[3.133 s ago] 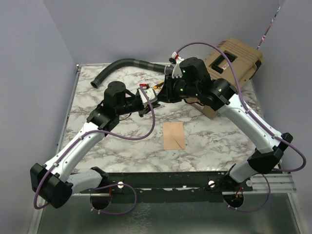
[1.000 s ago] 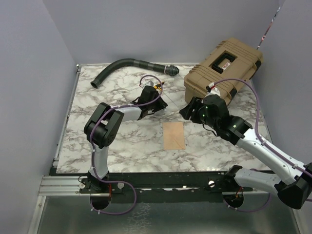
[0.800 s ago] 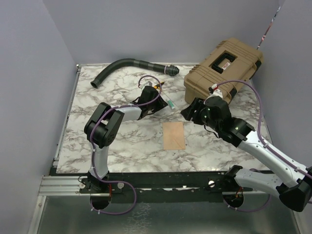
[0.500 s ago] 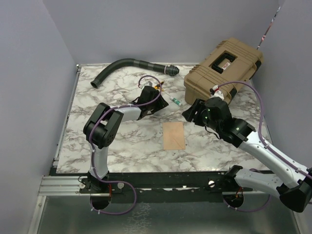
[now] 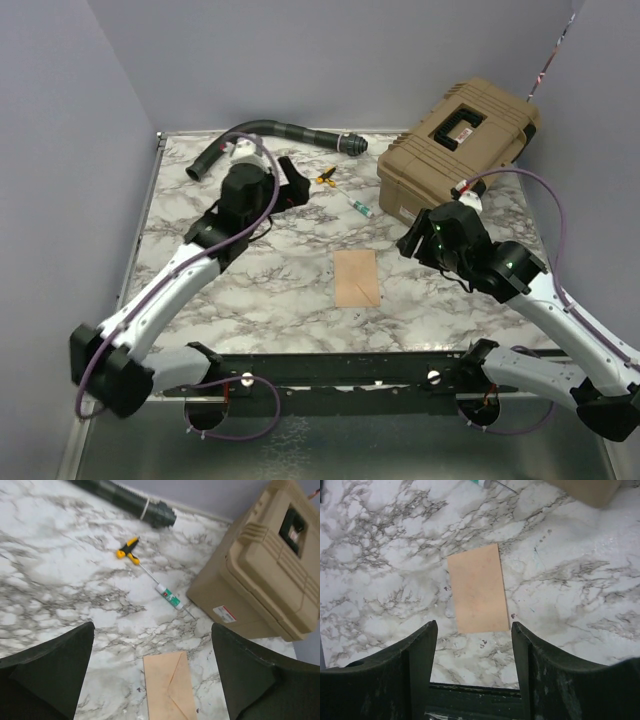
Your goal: Place the letter into the envelope and seal it
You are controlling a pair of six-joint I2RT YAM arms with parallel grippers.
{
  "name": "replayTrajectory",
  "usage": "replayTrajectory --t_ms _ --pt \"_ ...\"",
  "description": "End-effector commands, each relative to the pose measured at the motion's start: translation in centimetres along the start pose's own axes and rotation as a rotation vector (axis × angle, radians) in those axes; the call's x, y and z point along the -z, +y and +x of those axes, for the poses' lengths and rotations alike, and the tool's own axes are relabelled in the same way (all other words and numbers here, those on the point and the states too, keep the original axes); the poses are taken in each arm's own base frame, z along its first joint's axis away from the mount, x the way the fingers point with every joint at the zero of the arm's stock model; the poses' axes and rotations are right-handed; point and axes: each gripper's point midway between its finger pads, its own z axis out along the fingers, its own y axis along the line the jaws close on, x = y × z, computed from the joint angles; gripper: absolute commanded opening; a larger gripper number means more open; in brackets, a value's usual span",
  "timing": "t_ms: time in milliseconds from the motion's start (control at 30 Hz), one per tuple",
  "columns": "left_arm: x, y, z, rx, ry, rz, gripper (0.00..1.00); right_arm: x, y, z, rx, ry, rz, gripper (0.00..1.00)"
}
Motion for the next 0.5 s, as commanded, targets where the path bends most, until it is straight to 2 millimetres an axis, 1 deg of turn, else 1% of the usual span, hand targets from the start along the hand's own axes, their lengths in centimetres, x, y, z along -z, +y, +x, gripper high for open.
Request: replayTrajectory --t_ms 0,100,167,333,367,467 --pt "8.3 5.2 -3.5 -0.157 -0.072 -0.242 0.99 2.2 -3.2 0.0 -0.003 0.007 0.129 0.65" --pt "13.1 6.7 -5.3 -0.181 -0.11 -0.312 0.99 3.7 -4.7 -0.7 0.002 -0.012 0.191 0.69" --pt "15.9 7.3 -6.2 -0.184 -0.145 -0.335 0.99 4.8 -5.5 -1.6 -0.012 -0.053 0.22 0.7" --pt "22.0 9.6 -8.1 -0.181 -0.256 -0.403 0.99 8.0 -6.5 -4.0 -0.044 -0.159 0.209 0.77" --pt "23.1 10.0 -8.5 -0.182 -0.275 -0.418 0.99 8.6 -6.6 -4.5 -0.041 -0.178 0.2 0.83" --pt "25.8 10.8 -9.3 -0.188 -0.309 -0.447 0.99 10.4 -6.8 -6.1 -0.041 -0.237 0.182 0.95"
